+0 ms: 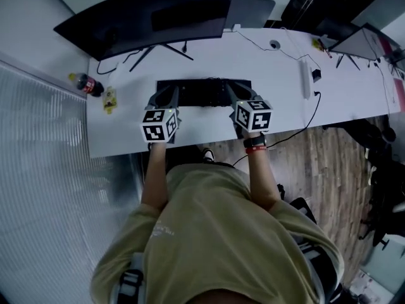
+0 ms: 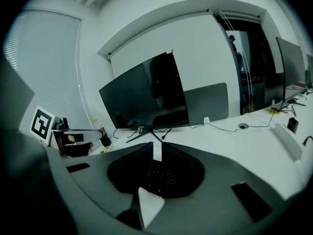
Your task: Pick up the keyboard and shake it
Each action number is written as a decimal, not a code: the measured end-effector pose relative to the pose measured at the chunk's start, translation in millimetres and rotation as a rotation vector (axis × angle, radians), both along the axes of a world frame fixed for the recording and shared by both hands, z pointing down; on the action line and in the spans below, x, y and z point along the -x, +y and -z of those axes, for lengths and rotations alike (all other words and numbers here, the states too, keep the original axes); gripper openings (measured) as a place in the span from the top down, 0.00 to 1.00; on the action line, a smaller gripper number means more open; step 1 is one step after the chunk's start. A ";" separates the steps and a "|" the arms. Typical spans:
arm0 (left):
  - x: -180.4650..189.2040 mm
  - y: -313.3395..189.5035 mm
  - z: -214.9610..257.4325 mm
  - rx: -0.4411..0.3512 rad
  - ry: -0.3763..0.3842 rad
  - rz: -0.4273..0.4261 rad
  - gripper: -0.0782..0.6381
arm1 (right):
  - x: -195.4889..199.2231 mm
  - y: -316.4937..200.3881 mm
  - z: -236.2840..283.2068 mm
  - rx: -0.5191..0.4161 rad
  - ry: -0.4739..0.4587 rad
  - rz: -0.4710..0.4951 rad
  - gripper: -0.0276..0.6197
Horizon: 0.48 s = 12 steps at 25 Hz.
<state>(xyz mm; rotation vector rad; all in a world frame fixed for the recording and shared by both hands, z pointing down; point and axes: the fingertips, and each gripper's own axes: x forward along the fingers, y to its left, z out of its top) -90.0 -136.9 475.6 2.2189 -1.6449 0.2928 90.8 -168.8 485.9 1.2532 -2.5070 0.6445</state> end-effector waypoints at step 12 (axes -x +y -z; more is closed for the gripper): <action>45.5 -23.8 -66.6 0.124 0.003 0.025 0.72 | -1.4 -23.0 -54.6 0.076 0.076 -0.025 0.73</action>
